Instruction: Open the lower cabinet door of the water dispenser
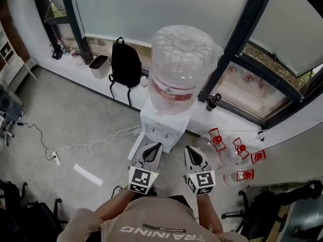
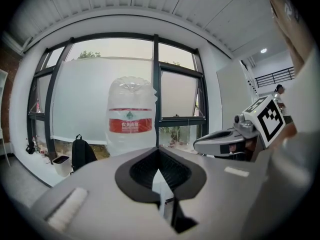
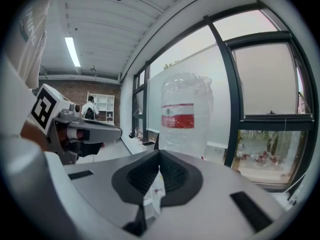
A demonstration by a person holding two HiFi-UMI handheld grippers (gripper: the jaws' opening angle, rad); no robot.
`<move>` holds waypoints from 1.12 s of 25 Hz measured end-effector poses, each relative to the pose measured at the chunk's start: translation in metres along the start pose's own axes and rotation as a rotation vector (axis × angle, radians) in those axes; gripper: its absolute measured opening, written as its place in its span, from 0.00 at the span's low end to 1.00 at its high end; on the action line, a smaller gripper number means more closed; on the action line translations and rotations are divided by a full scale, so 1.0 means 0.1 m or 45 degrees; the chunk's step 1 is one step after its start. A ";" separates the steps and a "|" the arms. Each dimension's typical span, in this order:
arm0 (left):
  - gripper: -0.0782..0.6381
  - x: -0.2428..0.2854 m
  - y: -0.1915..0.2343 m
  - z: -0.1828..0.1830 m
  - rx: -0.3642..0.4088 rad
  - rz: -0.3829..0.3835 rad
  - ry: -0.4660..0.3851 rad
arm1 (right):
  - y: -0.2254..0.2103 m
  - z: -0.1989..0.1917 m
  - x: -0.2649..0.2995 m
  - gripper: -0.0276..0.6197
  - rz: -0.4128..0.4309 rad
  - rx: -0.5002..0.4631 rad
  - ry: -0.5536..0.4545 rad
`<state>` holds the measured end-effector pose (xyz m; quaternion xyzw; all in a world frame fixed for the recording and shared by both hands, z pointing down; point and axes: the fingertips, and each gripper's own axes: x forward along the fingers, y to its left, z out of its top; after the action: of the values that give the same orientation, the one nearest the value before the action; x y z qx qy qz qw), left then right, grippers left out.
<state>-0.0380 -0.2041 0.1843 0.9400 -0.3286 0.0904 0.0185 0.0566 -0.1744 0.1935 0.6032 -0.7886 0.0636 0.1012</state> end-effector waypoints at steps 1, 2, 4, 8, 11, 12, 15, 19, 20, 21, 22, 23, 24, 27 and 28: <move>0.12 0.03 0.02 0.00 0.001 -0.007 0.001 | -0.01 0.01 0.02 0.06 -0.003 0.000 -0.003; 0.12 0.06 0.03 0.00 -0.001 -0.012 0.003 | -0.03 0.01 0.04 0.06 -0.002 -0.002 -0.005; 0.12 0.11 0.04 -0.01 -0.010 -0.010 0.011 | -0.06 0.02 0.08 0.06 0.011 -0.016 -0.001; 0.12 0.21 0.10 0.02 -0.011 0.030 0.026 | -0.16 0.06 0.18 0.06 0.051 -0.030 -0.011; 0.12 0.28 0.14 0.09 -0.010 0.083 0.025 | -0.25 0.12 0.24 0.06 0.092 -0.025 -0.030; 0.12 0.29 0.16 0.13 -0.008 0.101 0.023 | -0.28 0.15 0.26 0.06 0.104 -0.026 -0.037; 0.12 0.34 0.19 0.25 -0.003 0.154 0.003 | -0.41 0.30 0.32 0.06 0.122 -0.039 -0.071; 0.12 0.38 0.19 0.31 -0.018 0.188 0.002 | -0.53 0.44 0.36 0.06 0.133 -0.044 -0.102; 0.12 0.39 0.19 0.31 -0.015 0.189 0.004 | -0.54 0.46 0.36 0.06 0.128 -0.044 -0.107; 0.12 0.40 0.20 0.32 -0.012 0.189 0.004 | -0.56 0.48 0.36 0.06 0.119 -0.044 -0.112; 0.12 0.41 0.20 0.33 -0.010 0.187 0.001 | -0.58 0.50 0.37 0.06 0.110 -0.043 -0.116; 0.12 0.42 0.19 0.35 -0.008 0.183 -0.001 | -0.59 0.50 0.36 0.06 0.104 -0.043 -0.118; 0.12 0.42 0.18 0.36 -0.005 0.178 -0.003 | -0.59 0.50 0.36 0.06 0.103 -0.042 -0.116; 0.12 0.37 0.20 0.37 0.005 0.172 -0.007 | -0.56 0.48 0.33 0.06 0.095 -0.036 -0.111; 0.12 0.36 0.21 0.38 0.006 0.172 -0.012 | -0.55 0.49 0.32 0.06 0.090 -0.035 -0.113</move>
<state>-0.0178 -0.2463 0.1532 0.9161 -0.3912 0.0876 0.0086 0.0974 -0.2294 0.1527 0.5756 -0.8140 0.0295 0.0722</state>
